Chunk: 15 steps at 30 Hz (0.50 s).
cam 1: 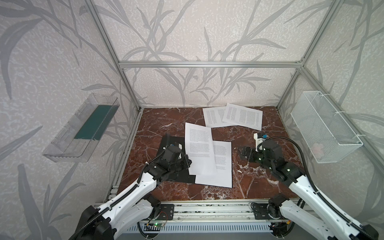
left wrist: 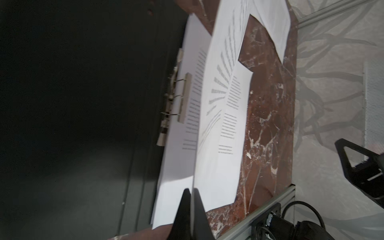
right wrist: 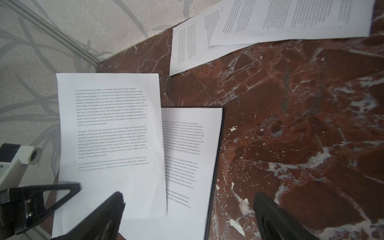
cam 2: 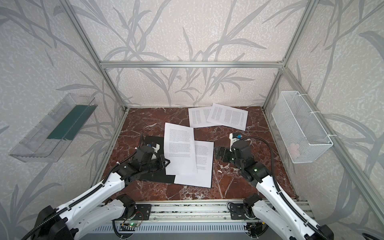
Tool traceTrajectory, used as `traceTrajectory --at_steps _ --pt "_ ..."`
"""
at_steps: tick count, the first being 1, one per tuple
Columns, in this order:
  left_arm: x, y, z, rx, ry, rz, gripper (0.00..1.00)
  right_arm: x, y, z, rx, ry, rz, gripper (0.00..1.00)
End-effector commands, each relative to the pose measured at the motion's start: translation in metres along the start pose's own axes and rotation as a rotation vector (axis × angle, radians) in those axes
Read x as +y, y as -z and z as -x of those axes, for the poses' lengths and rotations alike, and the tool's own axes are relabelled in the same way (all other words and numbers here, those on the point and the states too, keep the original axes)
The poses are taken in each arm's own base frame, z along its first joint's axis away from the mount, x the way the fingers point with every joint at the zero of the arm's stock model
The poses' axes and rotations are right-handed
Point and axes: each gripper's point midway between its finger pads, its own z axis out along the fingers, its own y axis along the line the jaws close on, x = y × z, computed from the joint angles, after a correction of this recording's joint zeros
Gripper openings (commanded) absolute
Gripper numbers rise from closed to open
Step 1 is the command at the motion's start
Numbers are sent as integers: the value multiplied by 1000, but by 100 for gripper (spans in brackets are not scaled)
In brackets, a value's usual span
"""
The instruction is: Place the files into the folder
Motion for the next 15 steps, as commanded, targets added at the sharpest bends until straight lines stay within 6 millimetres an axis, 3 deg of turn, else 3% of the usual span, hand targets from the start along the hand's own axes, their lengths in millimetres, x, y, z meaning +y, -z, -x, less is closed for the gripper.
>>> traceTrajectory --at_steps 1,5,15 --pt "38 -2 -16 51 -2 114 0 39 -12 12 -5 92 102 97" --pt "59 -8 -17 60 3 174 0 68 -47 -5 106 144 158 98" --pt "68 -16 -18 72 -24 213 0 109 -117 -41 326 196 267 97"
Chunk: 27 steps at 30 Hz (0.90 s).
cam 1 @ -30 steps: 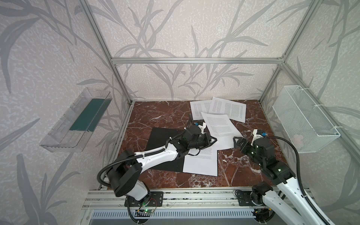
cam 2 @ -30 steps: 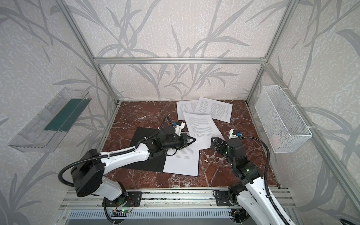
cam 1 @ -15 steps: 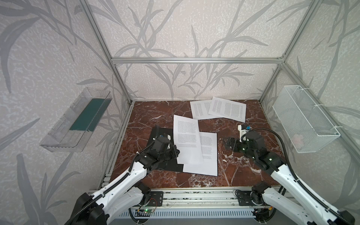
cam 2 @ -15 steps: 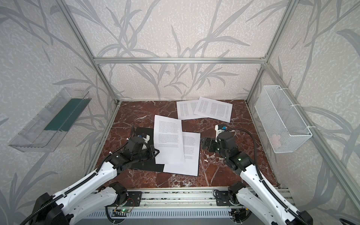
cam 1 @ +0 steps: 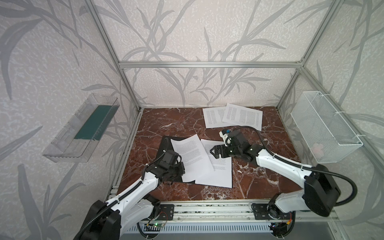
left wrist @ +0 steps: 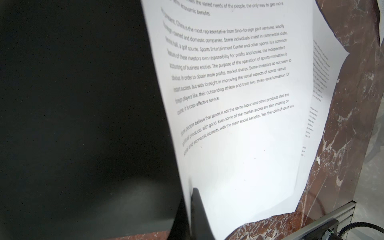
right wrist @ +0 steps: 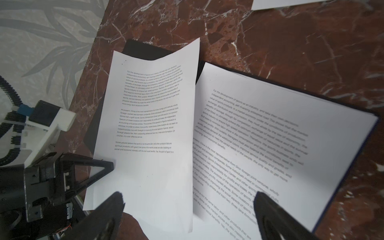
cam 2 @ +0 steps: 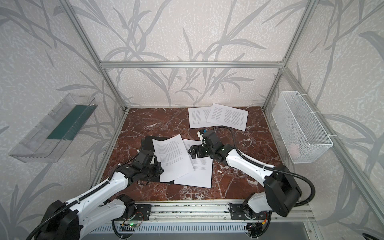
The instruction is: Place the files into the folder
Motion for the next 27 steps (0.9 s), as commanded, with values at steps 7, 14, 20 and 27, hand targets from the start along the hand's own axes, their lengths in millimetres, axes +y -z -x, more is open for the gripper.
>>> traceTrajectory --at_steps 7,14,20,27 --pt "10 -2 2 -21 -34 43 0 19 -65 0 133 42 82 95" --pt "11 -3 3 -28 -43 47 0 17 -100 -5 203 29 98 87" --pt "15 -3 4 -53 -45 53 0 23 -118 -7 247 0 151 81" --pt "22 -4 4 -73 -50 66 0 37 -115 1 231 -5 209 53"
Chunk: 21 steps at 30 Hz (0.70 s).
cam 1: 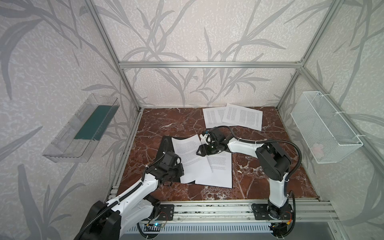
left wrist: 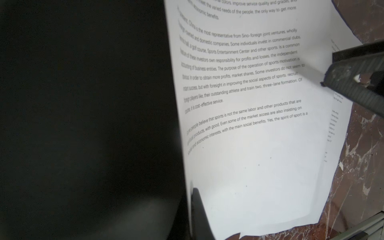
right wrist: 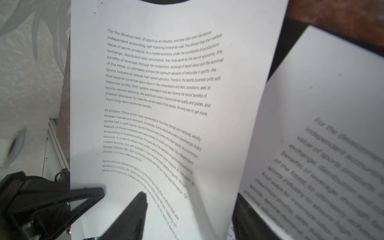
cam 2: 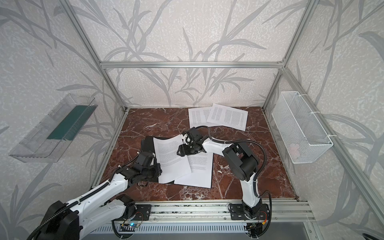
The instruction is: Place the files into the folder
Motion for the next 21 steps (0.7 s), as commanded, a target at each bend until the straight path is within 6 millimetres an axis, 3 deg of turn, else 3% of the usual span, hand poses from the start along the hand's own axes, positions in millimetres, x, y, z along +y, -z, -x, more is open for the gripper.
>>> traceTrajectory --at_steps 1,7,16,21 --pt "8 -2 2 -31 -9 21 0 16 3 11 -18 18 48 47" --pt "7 -2 5 -56 -9 8 0 11 -3 8 3 1 45 21" --pt "4 -1 7 -75 -6 -13 0 -2 -13 -1 61 -11 -4 25" --pt "4 -3 7 -72 -6 -14 0 -7 -15 -2 59 -20 -21 15"
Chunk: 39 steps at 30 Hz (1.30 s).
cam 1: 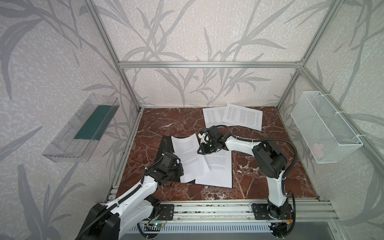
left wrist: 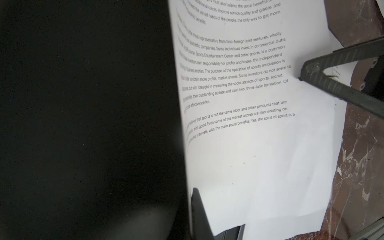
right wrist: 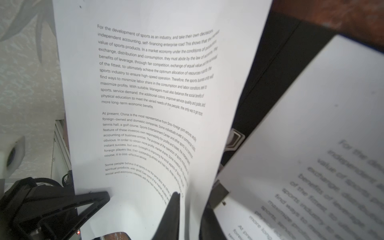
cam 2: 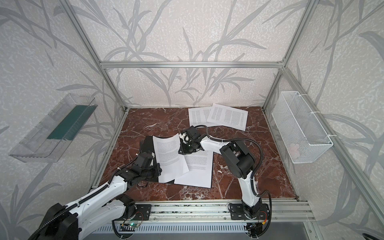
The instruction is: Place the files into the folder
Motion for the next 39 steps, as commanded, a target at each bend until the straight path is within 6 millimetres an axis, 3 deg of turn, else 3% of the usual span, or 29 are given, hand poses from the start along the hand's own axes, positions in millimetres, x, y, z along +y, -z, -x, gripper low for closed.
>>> traceTrajectory --at_steps 1,6,9,15,18,24,31,34,39 --pt "4 -2 2 -18 -3 8 0 -5 -3 -4 23 -8 -22 13" --pt "-1 -1 5 -22 -6 -5 0 1 6 1 3 -5 -8 4" --pt "-8 4 10 -40 2 -29 13 6 19 7 -18 1 -3 0" --pt "-30 30 25 -98 17 -118 61 14 58 17 -93 -4 -2 0" --pt "-41 50 33 -141 10 -163 98 7 81 18 -142 -35 0 0" --pt "-62 85 42 -188 -14 -258 99 -35 129 8 -253 -171 -38 0" --pt "-85 126 41 -189 -101 -348 99 -85 163 -32 -308 -291 -161 0" --pt "-91 147 41 -210 -157 -370 99 -90 168 -43 -312 -304 -188 0" --pt "-81 174 48 -271 -262 -282 99 -92 172 -55 -329 -319 -198 0"
